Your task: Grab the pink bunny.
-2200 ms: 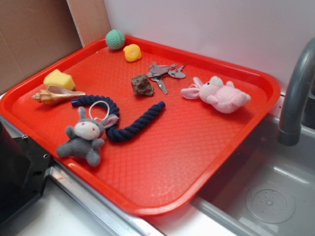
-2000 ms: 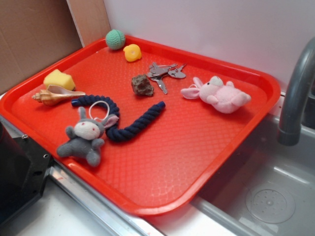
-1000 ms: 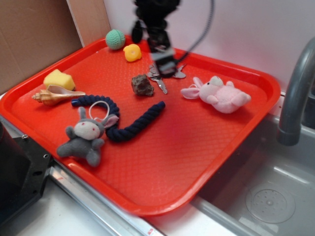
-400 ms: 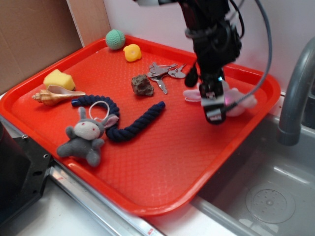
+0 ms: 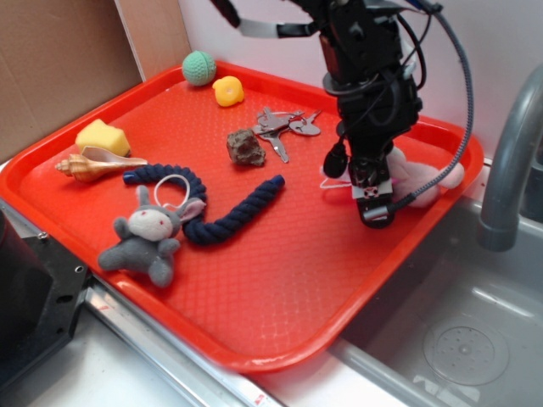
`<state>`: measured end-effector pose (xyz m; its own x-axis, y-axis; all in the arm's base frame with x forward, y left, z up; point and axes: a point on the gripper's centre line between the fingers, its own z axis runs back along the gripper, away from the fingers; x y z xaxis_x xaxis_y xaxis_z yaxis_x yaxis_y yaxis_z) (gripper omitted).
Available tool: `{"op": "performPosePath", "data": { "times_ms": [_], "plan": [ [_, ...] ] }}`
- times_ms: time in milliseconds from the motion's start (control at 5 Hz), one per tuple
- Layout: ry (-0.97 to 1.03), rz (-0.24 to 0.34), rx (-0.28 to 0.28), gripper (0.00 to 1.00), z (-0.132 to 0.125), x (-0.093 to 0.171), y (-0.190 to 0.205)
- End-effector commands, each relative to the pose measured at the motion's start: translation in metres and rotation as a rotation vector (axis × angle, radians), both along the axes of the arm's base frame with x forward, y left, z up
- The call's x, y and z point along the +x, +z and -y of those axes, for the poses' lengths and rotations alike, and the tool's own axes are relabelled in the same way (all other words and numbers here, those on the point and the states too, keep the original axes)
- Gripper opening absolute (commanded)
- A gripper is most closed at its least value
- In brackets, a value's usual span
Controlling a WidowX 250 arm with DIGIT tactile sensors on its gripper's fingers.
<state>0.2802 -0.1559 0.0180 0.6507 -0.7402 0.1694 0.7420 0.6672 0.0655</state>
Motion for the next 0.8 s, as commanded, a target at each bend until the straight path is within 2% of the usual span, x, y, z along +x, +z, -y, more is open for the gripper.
{"op": "performPosePath", "data": {
  "times_ms": [0,200,400,600],
  "plan": [
    [0.260,0.062,-0.066,0.00,-0.041,-0.012,0.070],
    [0.511,0.064,-0.083,0.00,-0.092,-0.033,0.120],
    [0.763,0.045,-0.116,0.00,-0.139,-0.067,0.160],
    [1.012,0.063,-0.216,0.00,-0.163,-0.088,0.178]
  ]
}}
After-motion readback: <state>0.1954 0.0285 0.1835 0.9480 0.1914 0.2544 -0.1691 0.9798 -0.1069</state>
